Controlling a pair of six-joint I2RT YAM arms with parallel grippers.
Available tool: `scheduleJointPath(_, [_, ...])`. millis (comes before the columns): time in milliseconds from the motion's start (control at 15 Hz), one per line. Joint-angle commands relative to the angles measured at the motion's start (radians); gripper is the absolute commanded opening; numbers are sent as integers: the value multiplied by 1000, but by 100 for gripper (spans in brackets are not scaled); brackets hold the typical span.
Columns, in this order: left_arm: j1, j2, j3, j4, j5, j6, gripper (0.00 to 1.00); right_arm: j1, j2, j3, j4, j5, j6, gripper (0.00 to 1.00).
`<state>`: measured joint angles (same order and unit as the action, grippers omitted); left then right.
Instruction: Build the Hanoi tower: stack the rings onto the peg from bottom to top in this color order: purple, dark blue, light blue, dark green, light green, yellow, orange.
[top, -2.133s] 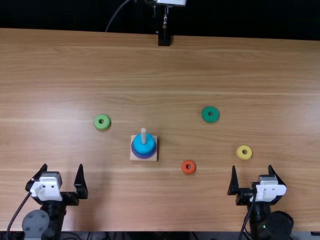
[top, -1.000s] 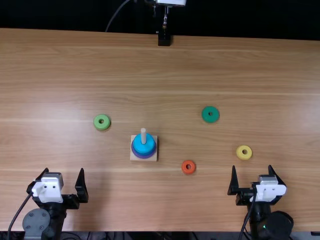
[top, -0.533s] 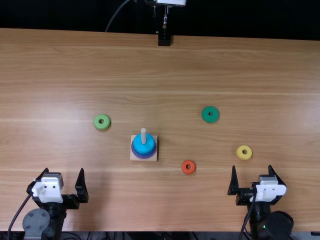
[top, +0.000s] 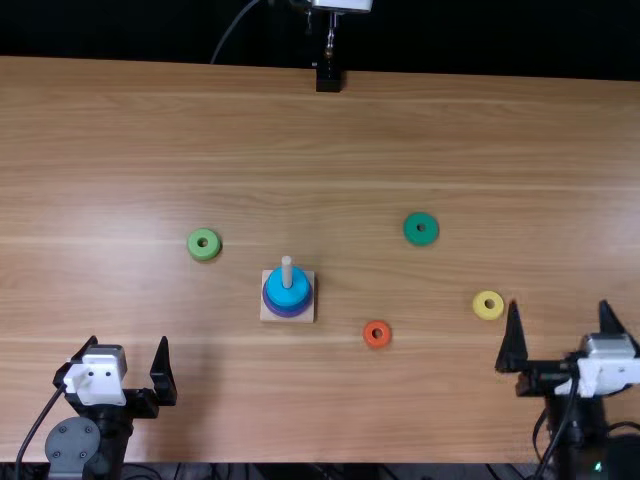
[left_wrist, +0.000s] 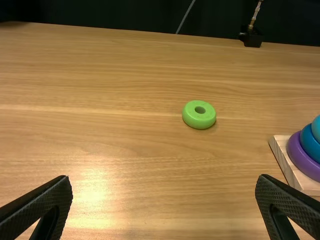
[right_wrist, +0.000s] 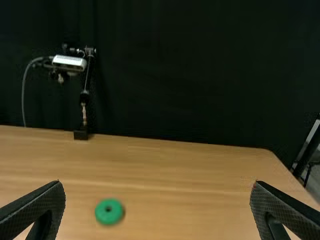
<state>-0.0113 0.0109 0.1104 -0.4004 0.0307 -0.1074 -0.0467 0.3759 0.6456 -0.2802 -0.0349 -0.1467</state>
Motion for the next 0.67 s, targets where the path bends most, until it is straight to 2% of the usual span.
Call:
scheduleJointPath(0, [10,-11,-110,-78,12,12,100,-2,152,103,1,-9,7,100])
scheduleJointPath(200, [10,-11,-110,-78,12,12,100,80,492,258,5,7,9,100])
scheduleJointPath(267, [10,-11,-110,-78,12,12,100,96,597,278,-3,31,9,100])
scheduleJointPath(333, [10,-11,-110,-78,12,12,100,113,684,308,-4,37,9,100])
scheduleJointPath(533, [10,-11,-110,-78,12,12,100,156,959,425,-38,39,10,100])
scheduleJointPath(600, [10,-11,-110,-78,12,12,100,162,1037,465,-61,37,34,100])
